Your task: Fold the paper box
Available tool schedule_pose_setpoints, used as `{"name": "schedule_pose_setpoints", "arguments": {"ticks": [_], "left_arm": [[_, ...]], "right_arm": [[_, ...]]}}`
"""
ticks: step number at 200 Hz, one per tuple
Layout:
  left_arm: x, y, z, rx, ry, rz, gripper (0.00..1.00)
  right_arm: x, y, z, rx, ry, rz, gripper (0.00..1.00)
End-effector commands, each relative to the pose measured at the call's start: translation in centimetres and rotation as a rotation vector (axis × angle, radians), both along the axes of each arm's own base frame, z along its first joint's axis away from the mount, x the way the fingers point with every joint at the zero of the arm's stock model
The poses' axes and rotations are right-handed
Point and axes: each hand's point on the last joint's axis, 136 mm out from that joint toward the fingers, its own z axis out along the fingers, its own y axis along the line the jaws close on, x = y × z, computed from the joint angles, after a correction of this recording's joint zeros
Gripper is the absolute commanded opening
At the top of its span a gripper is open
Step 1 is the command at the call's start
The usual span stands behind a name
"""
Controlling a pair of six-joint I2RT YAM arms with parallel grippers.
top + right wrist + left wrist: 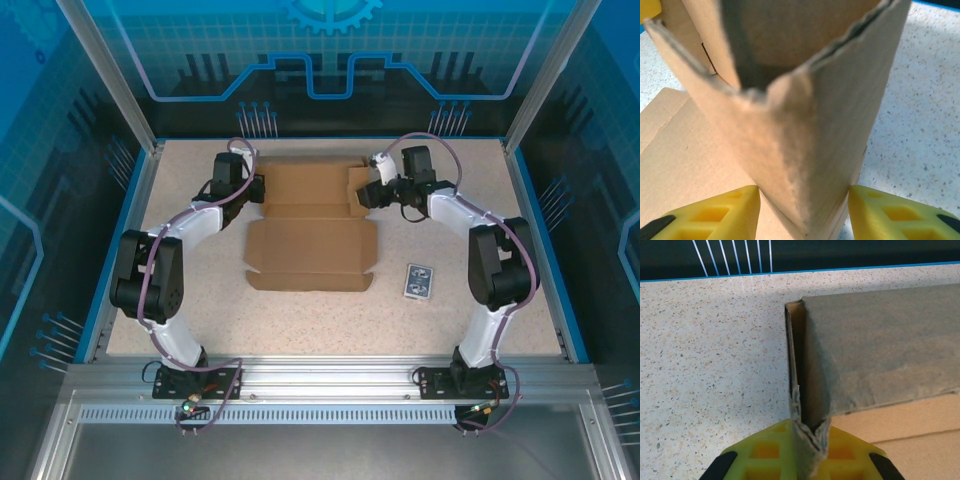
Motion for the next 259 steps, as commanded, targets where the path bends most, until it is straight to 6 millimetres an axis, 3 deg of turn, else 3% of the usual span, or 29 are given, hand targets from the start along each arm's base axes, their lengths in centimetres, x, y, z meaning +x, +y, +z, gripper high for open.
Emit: {"name": "schedule_pose_setpoints", "arguments": {"ticks": [1, 132, 193, 259], "left_arm": [[-0.3, -0.9, 2.1, -0.047, -0.035, -0.03, 0.0], [-0.5, -1.0, 2.2, -0.052, -0.032, -0.032, 0.0], [-0.5, -1.1, 2.1, -0.057, -0.03, -0.032, 0.0], [-0.5, -1.0, 2.0, -0.059, -0.027, -0.03, 0.0]], "right_arm": [[0.7, 0.7, 0.8, 0.0, -0.065, -0.026, 0.49], [2.4, 0.6, 0.1, -0.113, -0.125, -0.315, 0.34], [3.0, -1.5, -1.3, -0.286, -0.113, -0.577, 0.22], [2.9, -2.6, -1.9, -0.438, -0.135, -0.72, 0.15]]}}
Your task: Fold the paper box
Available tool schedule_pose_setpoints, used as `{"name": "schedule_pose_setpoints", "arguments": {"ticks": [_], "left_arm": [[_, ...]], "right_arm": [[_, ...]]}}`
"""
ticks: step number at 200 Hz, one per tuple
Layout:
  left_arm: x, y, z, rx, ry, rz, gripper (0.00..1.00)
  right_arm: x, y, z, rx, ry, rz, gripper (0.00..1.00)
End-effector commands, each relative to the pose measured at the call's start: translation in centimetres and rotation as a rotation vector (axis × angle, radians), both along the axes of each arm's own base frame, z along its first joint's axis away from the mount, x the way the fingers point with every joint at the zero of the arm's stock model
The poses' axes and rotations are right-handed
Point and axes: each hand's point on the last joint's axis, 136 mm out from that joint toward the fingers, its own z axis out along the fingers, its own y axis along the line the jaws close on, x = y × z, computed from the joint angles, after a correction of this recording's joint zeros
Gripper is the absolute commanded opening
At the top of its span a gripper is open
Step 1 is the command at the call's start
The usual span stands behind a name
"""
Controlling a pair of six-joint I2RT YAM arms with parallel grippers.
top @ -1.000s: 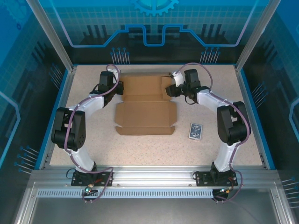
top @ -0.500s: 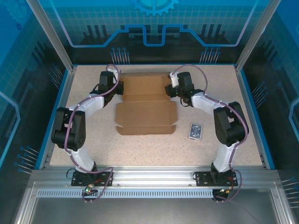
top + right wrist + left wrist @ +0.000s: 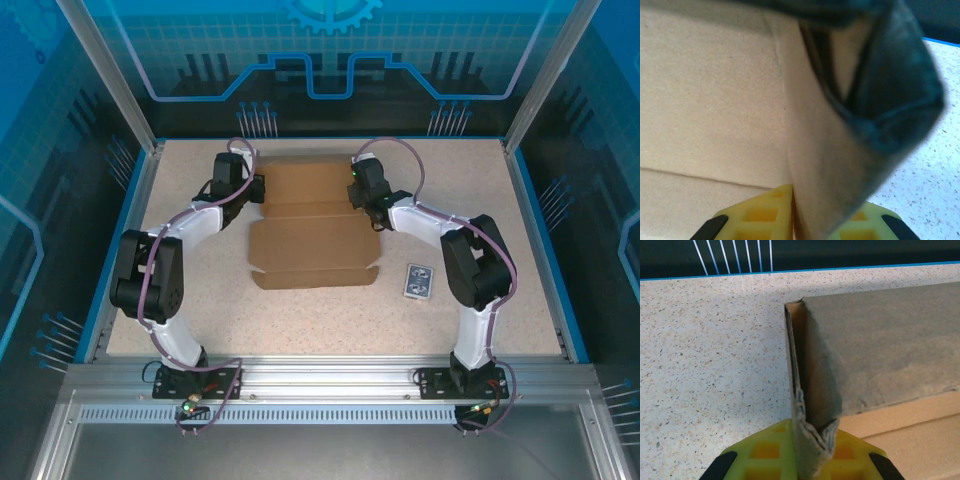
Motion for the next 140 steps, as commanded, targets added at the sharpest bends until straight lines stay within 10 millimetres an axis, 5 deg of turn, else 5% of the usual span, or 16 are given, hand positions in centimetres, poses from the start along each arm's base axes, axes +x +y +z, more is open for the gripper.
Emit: {"name": "schedule_pose_setpoints", "arguments": {"ticks": [1, 77, 140], "left_arm": [[-0.5, -1.1, 2.0, -0.057, -0.03, -0.033, 0.0], [-0.5, -1.0, 2.1, -0.056, -0.03, -0.033, 0.0], [-0.5, -1.0, 2.2, -0.056, -0.032, -0.032, 0.0]], "right_arm": [[0.1, -1.9, -0.2, -0.091, -0.003, -0.127, 0.15], [0.1, -3.4, -1.1, -0.201, 0.026, -0.225, 0.14], [0.0, -1.9, -0.6, -0.144, 0.044, -0.149, 0.22]]}}
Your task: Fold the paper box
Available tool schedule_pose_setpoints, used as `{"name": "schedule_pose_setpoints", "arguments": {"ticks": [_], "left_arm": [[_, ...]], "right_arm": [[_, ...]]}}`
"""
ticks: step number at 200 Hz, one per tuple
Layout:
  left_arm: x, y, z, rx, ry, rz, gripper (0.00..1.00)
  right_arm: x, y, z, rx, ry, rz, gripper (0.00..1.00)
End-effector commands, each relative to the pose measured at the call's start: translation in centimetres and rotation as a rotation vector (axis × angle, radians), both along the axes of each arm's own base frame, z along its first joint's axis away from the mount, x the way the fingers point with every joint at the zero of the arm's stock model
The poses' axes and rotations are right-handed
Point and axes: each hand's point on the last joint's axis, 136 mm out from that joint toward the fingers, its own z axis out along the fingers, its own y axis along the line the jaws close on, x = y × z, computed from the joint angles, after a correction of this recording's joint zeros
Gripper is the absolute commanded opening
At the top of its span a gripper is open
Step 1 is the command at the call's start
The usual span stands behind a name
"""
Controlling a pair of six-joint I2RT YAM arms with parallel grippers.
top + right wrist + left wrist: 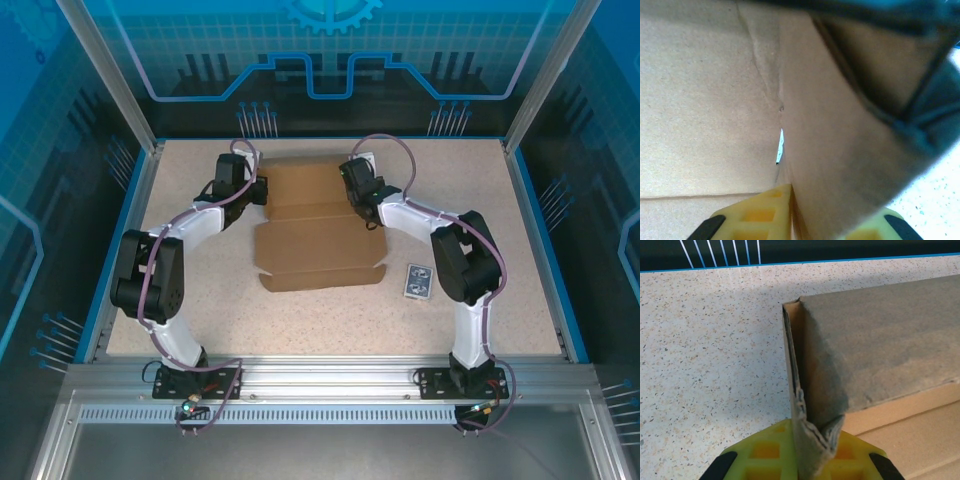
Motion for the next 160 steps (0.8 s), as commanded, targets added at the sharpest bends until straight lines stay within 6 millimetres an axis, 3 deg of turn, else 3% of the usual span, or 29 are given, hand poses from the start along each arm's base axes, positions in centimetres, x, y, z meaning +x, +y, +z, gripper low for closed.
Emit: {"name": "schedule_pose_setpoints", "arguments": {"ticks": [1, 54, 86, 160], "left_arm": [[-0.2, -0.3, 2.6, -0.044, -0.051, -0.005, 0.0], [-0.1, 0.0, 2.4, -0.039, -0.038, 0.013, 0.0], [-0.3, 0.3, 2.5, -0.044, -0.019, 0.034, 0.0], [-2.7, 0.4, 3.0, -0.063, 0.137, 0.055, 0.0]], "right_arm": [[-0.4, -0.6, -0.3, -0.027, 0.038, 0.003, 0.23], [-1.9, 1.9, 1.4, 0.107, 0.055, 0.131, 0.43], [-3.4, 2.6, 2.9, 0.142, 0.05, 0.189, 0.62], [-8.4, 2.0, 8.6, 0.208, 0.015, 0.301, 0.7]]}}
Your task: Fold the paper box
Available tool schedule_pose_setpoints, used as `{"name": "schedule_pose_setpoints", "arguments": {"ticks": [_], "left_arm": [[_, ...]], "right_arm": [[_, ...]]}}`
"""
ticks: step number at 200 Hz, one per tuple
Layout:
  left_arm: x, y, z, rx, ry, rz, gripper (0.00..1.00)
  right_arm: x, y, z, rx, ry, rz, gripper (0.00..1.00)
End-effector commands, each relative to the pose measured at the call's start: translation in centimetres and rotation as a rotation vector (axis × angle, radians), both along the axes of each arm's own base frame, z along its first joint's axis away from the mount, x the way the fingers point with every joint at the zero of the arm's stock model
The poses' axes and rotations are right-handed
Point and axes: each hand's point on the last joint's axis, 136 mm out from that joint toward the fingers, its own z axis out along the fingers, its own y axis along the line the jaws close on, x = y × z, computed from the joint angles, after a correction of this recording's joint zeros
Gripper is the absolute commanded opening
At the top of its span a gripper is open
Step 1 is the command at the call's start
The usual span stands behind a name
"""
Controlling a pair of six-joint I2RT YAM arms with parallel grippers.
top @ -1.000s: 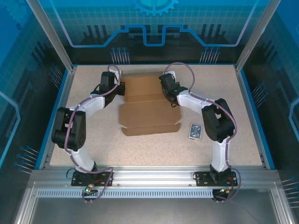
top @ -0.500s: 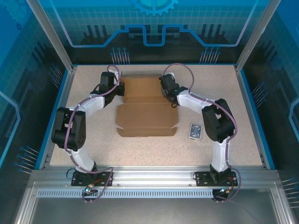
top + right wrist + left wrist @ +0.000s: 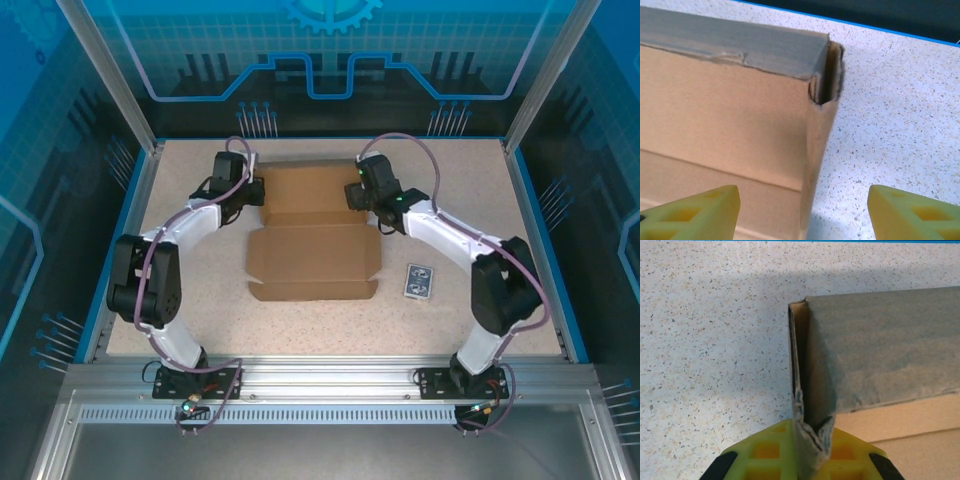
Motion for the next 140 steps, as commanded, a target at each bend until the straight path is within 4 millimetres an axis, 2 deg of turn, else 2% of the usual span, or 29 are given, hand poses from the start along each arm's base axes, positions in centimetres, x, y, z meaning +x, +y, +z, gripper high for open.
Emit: {"name": "schedule_pose_setpoints", "arguments": {"ticks": [1, 34, 67, 140], "left_arm": [[-1.1, -0.1, 2.6, -0.036, 0.032, 0.009, 0.0], [-2.5, -1.0, 1.7, -0.062, 0.142, -0.043, 0.0], [-3.2, -1.6, 1.3, -0.054, 0.222, -0.098, 0.0], [-3.3, -1.4, -1.7, 0.051, 0.41, -0.181, 0.0]], "right_arm": [[-2.5, 0.3, 2.0, 0.018, -0.006, 0.071, 0.7], [-4.4, -0.4, 3.8, 0.03, -0.017, 0.117, 0.71], [-5.1, -0.7, 5.1, 0.01, -0.025, 0.158, 0.72], [-4.8, -1.9, 5.0, 0.023, 0.026, 0.162, 0.74]]}}
